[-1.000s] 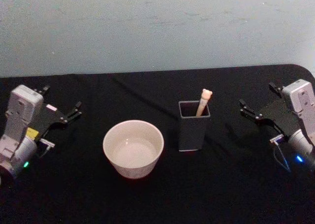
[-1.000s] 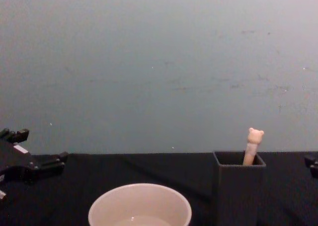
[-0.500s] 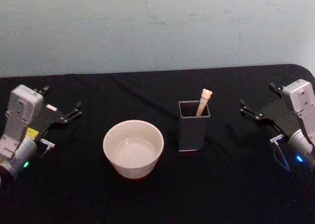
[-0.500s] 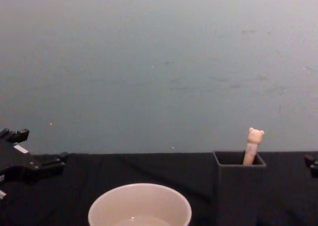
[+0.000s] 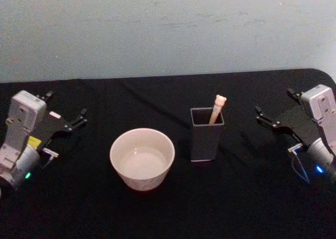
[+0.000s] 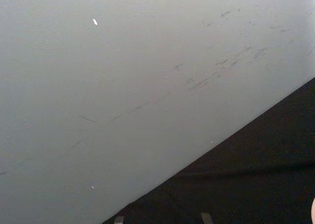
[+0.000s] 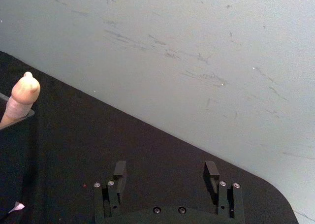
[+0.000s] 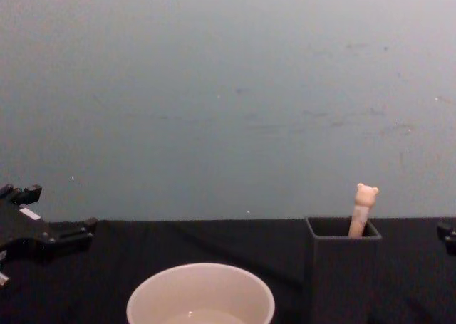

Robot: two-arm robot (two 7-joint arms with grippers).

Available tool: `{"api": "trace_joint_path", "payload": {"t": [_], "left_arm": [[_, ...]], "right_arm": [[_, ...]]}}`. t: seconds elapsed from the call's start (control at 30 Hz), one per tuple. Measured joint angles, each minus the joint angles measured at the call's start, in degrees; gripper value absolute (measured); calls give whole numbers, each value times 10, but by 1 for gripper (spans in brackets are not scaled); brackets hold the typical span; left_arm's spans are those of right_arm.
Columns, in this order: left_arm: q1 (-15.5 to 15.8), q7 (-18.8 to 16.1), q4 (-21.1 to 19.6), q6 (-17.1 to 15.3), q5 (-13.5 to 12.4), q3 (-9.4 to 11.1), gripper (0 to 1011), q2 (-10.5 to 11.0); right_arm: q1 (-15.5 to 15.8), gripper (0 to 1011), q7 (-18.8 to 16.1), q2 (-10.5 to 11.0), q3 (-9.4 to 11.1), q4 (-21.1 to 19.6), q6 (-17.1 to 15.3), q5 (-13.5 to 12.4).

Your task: Pick up the stirring spoon with one hand, stir inside the cup, then place it back in its original position.

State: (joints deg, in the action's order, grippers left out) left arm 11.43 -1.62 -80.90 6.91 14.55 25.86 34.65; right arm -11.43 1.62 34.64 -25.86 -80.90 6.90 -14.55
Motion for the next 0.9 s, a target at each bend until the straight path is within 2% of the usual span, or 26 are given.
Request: {"api": "trace_joint_path", "payload": {"t": [0.27, 0.43, 0.63, 0.67, 0.77, 0.9], "left_arm": [[0, 0, 0, 0, 0, 0, 1001, 0], [0, 0, 0, 0, 0, 0, 1001, 0], [0, 0, 0, 0, 0, 0, 1001, 0], [0, 0, 0, 0, 0, 0, 1001, 0], [0, 0, 0, 0, 0, 0, 1001, 0], [0, 0, 0, 0, 0, 0, 1002, 0]], "right_arm": [[0, 1000, 0, 0, 0, 0, 0, 0], [4, 1000, -22, -2, 9, -5, 2, -11], [18, 1000, -81, 3, 28, -29, 1, -61], [22, 1000, -101, 6, 34, -35, 1, -79], [29, 1000, -137, 11, 42, -45, 1, -109], [37, 1000, -205, 19, 54, -57, -5, -161]]}}
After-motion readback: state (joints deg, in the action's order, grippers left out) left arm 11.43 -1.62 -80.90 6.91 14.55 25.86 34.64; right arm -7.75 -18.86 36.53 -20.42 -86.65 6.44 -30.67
